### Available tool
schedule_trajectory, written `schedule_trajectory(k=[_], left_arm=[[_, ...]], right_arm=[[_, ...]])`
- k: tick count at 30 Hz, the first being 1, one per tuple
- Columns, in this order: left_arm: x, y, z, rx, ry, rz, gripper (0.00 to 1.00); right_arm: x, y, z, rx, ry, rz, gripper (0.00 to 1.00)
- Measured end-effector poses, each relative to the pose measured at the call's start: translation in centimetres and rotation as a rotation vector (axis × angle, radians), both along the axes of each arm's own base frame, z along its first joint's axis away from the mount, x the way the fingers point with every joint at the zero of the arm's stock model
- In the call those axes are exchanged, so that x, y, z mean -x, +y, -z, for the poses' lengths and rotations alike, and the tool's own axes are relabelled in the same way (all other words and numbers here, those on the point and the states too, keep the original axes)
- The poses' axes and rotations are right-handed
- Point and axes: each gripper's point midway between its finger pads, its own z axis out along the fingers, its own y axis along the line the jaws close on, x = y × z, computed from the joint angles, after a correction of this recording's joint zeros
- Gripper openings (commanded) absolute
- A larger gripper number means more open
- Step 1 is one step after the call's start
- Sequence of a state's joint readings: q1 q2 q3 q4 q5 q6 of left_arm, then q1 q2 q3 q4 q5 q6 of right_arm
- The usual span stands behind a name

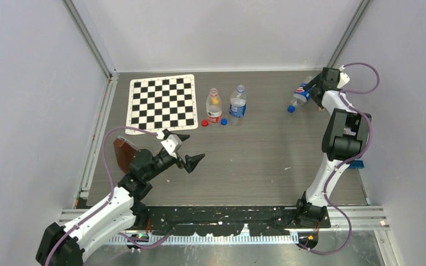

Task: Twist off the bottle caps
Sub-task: Pick up the plastic bottle at the center of the board.

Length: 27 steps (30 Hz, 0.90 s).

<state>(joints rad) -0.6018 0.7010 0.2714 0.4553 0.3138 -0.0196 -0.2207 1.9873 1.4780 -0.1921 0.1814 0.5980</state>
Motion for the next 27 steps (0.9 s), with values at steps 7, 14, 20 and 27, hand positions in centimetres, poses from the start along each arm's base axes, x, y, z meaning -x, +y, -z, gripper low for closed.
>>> schedule_trajectory(k=[7,14,20,27], left_arm=[[0.0,0.0,0.0,-0.001,-0.001,0.0,1.0],[0.0,0.0,0.1,-0.002,0.001,0.0,1.0],[0.1,0.1,-0.2,0.003,-0.007,0.0,1.0],[0.1,0.1,-0.3,0.005,-0.01,0.0,1.0]], right_arm=[[-2.1,0.4,0.7,-0.054,-0.022,-0.046,0.8],[-2.9,1.1,4.1,-0.105,0.014,-0.081,0.79],[-3.5,1.3,5.5,-0.134,0.027,-0.091,0.75],[-4.2,2.1,5.7,-0.174,0.021,-0.132,0.4]])
